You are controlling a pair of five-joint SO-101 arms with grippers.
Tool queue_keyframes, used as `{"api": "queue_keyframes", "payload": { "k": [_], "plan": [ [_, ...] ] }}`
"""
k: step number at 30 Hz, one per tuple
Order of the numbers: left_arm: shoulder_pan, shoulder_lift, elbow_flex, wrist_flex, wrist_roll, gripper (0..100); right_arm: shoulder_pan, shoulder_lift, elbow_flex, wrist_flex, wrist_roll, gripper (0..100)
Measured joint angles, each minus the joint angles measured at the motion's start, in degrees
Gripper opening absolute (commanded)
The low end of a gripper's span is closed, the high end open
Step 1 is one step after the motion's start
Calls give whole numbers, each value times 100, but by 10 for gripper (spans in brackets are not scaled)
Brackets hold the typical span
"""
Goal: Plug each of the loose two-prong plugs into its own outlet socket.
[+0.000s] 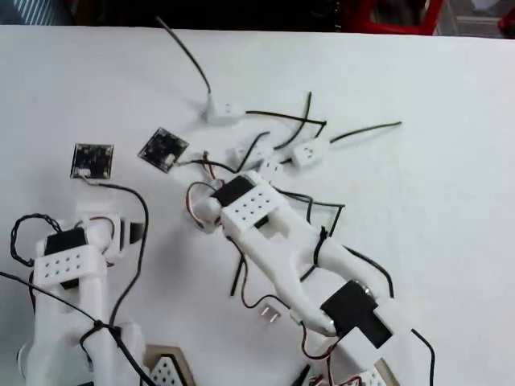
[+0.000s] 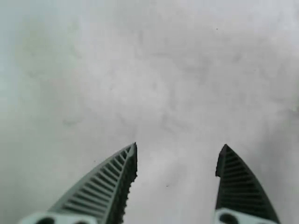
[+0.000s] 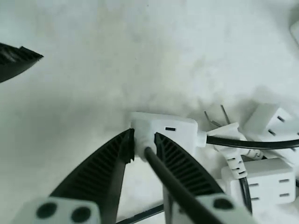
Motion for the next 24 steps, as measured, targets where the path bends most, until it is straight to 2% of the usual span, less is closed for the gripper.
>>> {"api": "queue_keyframes", "payload": {
  "k": [10, 24],
  "plan": [
    [0, 0, 0, 0, 0, 271, -35, 0, -35, 404, 0, 17],
    [0, 0, 0, 0, 0, 271, -53, 818, -167, 185, 0, 17]
  ]
}}
